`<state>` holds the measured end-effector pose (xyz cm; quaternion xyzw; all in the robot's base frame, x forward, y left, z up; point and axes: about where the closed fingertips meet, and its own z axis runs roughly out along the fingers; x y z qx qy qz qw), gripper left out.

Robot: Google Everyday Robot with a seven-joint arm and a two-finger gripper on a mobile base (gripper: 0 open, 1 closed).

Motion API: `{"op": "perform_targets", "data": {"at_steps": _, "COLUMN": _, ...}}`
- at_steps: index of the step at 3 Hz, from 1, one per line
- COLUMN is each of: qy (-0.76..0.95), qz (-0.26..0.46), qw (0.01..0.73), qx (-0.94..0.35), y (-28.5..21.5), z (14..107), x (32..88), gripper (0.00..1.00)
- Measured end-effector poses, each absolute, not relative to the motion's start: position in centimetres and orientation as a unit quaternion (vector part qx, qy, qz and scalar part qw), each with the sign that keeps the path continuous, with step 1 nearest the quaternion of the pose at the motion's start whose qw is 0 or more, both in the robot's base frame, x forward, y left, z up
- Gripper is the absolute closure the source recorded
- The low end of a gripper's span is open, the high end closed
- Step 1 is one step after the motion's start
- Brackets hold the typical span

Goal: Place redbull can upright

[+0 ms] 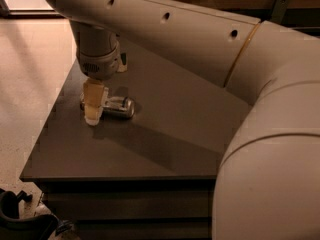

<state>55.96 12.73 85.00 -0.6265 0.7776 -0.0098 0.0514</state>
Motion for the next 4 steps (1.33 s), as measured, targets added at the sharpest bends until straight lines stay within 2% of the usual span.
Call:
{"op": "perform_targets", "data": {"at_steps": 1, "qy": 0.779, "qz": 0.005, "qw": 0.053, "qx": -0.625, "y": 13.4, "z": 84.0, "x": 55.7, "gripper": 0.00}}
{"op": "perform_targets", "data": {"at_steps": 2, "qy": 0.779, "qz": 0.015, "qw": 0.053, "qx": -0.625, "y": 13.9, "z": 83.3, "x": 55.4, "gripper": 0.13}}
{"op": "perform_targets", "data": {"at_steps": 3, "qy": 0.778, "qz": 0.023, "qw": 0.053, "qx": -0.626, "y": 14.3, "z": 82.6, "x": 55.2, "gripper": 0.37}}
{"op": "perform_targets", "data": {"at_steps": 4, "qy": 0.777, "qz": 0.024, "qw": 0.053, "qx": -0.627, "y": 14.5, "z": 82.4, "x": 55.2, "gripper": 0.68}}
